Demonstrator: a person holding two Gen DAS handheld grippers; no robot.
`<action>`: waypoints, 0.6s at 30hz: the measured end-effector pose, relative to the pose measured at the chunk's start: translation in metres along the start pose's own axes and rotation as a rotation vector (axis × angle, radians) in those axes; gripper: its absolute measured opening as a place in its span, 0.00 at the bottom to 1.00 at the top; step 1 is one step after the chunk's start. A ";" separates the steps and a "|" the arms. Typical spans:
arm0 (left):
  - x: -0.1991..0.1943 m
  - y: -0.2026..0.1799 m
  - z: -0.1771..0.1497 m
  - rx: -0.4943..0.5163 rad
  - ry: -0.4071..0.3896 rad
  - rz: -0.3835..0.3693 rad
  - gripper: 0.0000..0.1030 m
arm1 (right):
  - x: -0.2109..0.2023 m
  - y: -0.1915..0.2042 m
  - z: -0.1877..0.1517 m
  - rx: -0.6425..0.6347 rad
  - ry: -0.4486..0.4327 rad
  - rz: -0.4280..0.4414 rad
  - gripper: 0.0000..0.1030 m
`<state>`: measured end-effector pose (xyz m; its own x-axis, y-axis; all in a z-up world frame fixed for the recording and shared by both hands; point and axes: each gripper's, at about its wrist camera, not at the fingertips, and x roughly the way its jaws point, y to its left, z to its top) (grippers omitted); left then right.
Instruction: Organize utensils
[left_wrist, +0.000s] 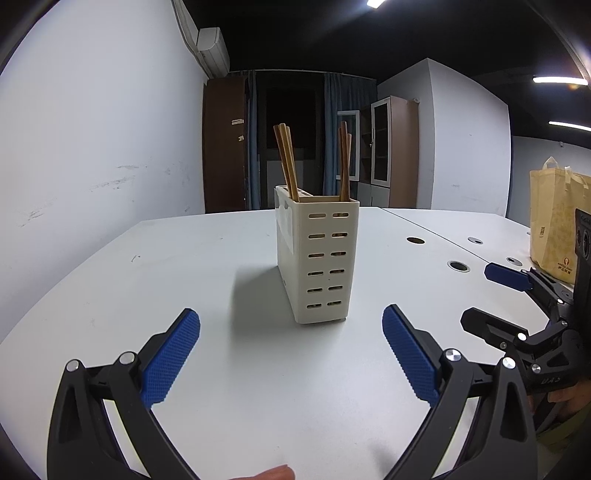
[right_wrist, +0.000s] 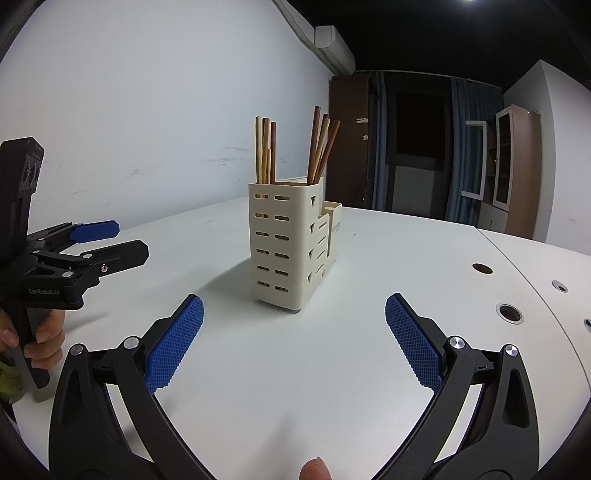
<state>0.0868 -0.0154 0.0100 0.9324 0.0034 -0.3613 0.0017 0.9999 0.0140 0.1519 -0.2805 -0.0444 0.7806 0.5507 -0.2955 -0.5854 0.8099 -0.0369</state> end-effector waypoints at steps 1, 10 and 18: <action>-0.001 -0.001 0.000 0.005 -0.006 0.007 0.95 | 0.000 0.000 0.000 0.002 0.002 0.003 0.92; -0.003 -0.004 -0.001 0.020 -0.019 0.011 0.95 | -0.001 0.001 -0.001 0.000 0.007 0.011 0.92; -0.003 -0.006 -0.002 0.025 -0.020 0.002 0.95 | -0.001 0.002 -0.001 0.000 0.007 0.012 0.92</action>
<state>0.0830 -0.0218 0.0095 0.9394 0.0051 -0.3427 0.0084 0.9992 0.0380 0.1497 -0.2802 -0.0448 0.7722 0.5586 -0.3027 -0.5943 0.8036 -0.0332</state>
